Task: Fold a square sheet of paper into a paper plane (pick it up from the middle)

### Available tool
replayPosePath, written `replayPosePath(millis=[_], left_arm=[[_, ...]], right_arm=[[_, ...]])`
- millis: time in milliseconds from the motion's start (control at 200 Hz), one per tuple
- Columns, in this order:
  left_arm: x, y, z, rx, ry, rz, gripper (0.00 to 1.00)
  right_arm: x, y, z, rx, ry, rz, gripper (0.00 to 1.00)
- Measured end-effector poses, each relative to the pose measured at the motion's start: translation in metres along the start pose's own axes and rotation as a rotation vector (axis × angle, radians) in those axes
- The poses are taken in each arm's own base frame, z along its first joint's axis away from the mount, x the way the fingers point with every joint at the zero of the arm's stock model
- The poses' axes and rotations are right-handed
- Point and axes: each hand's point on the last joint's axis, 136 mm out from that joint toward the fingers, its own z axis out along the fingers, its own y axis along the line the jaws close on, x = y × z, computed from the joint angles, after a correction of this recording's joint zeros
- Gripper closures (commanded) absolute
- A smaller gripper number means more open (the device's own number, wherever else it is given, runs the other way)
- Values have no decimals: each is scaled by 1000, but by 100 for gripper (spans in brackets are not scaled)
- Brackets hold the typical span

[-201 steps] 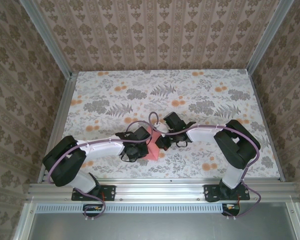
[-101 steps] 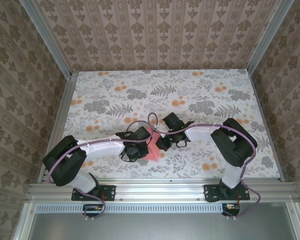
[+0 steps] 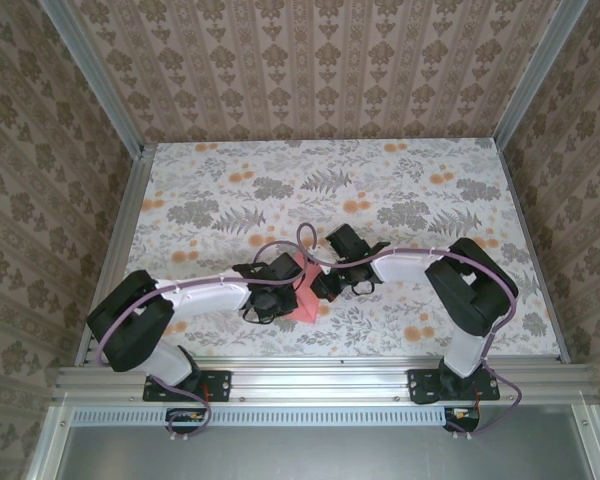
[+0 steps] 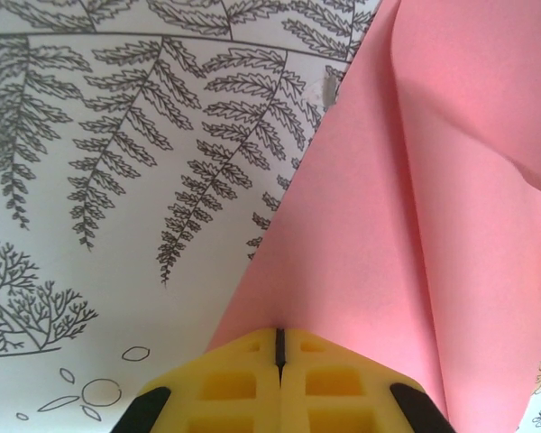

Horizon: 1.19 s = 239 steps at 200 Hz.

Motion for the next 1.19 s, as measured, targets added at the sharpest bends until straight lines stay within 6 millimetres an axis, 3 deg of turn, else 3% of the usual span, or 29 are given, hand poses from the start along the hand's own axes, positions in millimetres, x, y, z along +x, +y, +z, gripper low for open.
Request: replayPosePath(millis=[320, 1195], left_arm=[[0, 0, 0, -2, 1, 4, 97], [0, 0, 0, -13, 5, 11, 97]], right_arm=[[-1, 5, -3, -21, -4, 17, 98], [10, -5, 9, 3, 19, 1, 98]])
